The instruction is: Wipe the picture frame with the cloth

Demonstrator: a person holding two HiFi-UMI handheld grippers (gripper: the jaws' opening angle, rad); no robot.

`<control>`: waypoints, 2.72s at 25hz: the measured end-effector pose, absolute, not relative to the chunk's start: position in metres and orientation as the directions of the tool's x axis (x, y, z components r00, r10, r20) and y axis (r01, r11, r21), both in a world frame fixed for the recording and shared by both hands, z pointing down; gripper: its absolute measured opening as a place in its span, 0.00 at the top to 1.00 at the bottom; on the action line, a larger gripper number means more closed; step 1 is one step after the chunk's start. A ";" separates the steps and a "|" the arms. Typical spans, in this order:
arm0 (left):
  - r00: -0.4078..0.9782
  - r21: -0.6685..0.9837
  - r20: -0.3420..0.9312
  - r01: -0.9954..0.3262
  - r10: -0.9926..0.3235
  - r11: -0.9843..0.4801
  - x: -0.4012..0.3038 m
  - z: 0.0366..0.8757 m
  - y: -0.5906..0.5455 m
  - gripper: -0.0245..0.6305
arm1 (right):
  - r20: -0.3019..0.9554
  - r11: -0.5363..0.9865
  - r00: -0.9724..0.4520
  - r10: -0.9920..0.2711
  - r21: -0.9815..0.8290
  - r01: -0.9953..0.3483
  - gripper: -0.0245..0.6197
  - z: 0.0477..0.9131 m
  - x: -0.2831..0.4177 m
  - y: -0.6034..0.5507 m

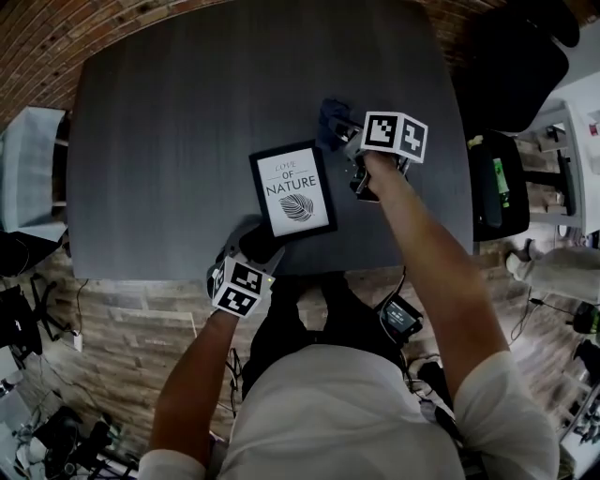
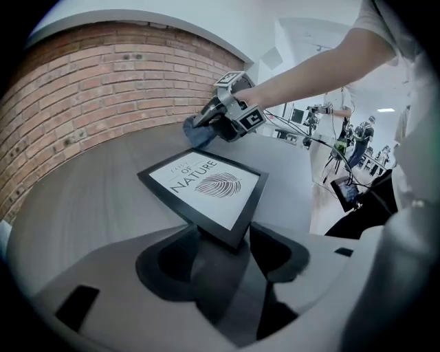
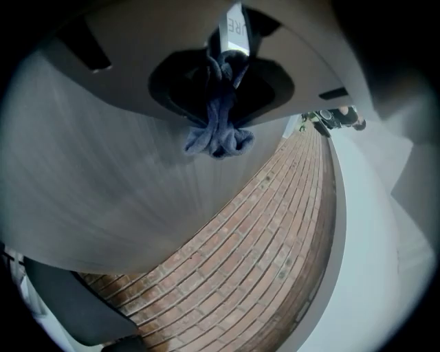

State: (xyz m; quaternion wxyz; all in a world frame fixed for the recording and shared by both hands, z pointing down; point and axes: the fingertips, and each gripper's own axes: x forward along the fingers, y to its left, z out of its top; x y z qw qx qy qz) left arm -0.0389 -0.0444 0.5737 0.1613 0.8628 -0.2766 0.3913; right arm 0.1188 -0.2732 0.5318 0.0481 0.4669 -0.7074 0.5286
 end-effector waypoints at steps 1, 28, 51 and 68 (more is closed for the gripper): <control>0.539 0.062 0.767 -0.601 -0.347 -0.796 -0.039 0.575 -0.044 0.59 | 0.545 -0.008 -0.551 -0.632 -0.716 -0.698 0.80 0.531 0.122 -0.277; 0.544 0.075 0.775 -0.583 -0.320 -0.809 -0.040 0.579 -0.046 0.59 | 0.654 0.130 -0.565 -0.503 -0.589 -0.798 0.80 0.556 0.107 -0.200; 0.508 0.078 0.783 -0.652 -0.358 -0.754 -0.035 0.582 -0.044 0.59 | 0.687 0.101 -0.519 -0.508 -0.551 -0.829 0.80 0.557 0.115 -0.140; 0.555 0.145 0.762 -0.648 -0.334 -0.748 -0.036 0.575 -0.045 0.59 | 0.726 0.118 -0.503 -0.470 -0.513 -0.850 0.80 0.548 0.124 -0.061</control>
